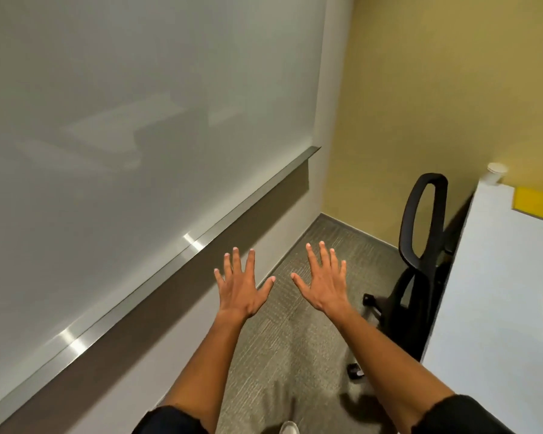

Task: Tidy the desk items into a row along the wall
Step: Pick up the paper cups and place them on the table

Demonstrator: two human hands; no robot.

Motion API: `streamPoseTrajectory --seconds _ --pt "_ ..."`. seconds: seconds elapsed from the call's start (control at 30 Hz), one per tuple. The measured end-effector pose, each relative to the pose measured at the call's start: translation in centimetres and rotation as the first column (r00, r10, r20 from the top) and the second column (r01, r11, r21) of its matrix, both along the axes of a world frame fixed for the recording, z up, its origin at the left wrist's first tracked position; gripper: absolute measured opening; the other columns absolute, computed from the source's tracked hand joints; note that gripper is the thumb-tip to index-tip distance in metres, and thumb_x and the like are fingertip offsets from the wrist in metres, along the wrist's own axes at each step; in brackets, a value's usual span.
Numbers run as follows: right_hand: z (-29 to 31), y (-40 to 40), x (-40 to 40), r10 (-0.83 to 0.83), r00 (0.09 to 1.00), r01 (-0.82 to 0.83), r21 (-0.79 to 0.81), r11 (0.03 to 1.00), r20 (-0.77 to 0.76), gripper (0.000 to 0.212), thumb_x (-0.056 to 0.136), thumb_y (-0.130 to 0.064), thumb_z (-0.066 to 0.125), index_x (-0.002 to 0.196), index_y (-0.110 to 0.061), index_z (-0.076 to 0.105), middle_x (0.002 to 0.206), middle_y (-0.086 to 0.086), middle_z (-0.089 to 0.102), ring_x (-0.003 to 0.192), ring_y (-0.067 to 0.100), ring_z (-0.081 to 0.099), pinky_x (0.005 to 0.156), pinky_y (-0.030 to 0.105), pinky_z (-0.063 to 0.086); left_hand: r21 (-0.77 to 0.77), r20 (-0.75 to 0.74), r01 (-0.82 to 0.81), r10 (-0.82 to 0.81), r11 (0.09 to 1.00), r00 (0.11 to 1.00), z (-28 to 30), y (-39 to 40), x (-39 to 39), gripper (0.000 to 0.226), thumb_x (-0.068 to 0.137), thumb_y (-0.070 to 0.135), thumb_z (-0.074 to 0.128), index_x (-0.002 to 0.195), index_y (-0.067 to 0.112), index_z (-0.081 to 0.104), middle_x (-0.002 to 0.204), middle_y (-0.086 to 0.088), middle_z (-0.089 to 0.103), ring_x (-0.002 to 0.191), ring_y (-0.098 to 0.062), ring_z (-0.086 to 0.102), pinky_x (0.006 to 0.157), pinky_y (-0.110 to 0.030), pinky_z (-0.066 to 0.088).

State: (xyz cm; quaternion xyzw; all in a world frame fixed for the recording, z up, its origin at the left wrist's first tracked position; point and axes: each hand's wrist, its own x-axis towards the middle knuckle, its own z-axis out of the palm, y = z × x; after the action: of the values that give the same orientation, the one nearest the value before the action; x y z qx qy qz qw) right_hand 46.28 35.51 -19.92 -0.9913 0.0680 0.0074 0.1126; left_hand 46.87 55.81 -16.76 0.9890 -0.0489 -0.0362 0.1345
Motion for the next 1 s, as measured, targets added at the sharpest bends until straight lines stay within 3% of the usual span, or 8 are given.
streamPoseTrajectory --seconds 0.53,1.0 --pt "0.1 -12.8 25.0 -0.396 0.918 0.396 -0.010 0.918 0.008 0.082 0.087 -0.073 0.024 0.151 -0.032 -0.006 0.161 0.006 -0.009 0.148 0.031 -0.002 0.118 0.056 0.006 -0.017 -0.026 0.412 -0.412 0.911 0.911 -1.4 -14.6 33.7 0.084 0.085 0.073 0.028 0.151 0.029 0.002 0.160 -0.011 -0.006 0.148 -0.032 -0.007 0.115 -0.059 0.004" --pt "1.0 -28.0 38.7 -0.671 0.742 0.671 0.029 0.741 -0.001 0.079 0.090 -0.065 0.032 0.152 -0.030 -0.002 0.161 0.007 -0.005 0.148 0.032 0.002 0.117 0.056 0.008 -0.059 -0.103 0.680 -0.682 0.731 0.724 -1.6 -33.6 51.2 0.083 0.085 0.074 0.027 0.151 0.031 0.002 0.160 -0.010 -0.007 0.148 -0.030 -0.007 0.117 -0.059 0.004"
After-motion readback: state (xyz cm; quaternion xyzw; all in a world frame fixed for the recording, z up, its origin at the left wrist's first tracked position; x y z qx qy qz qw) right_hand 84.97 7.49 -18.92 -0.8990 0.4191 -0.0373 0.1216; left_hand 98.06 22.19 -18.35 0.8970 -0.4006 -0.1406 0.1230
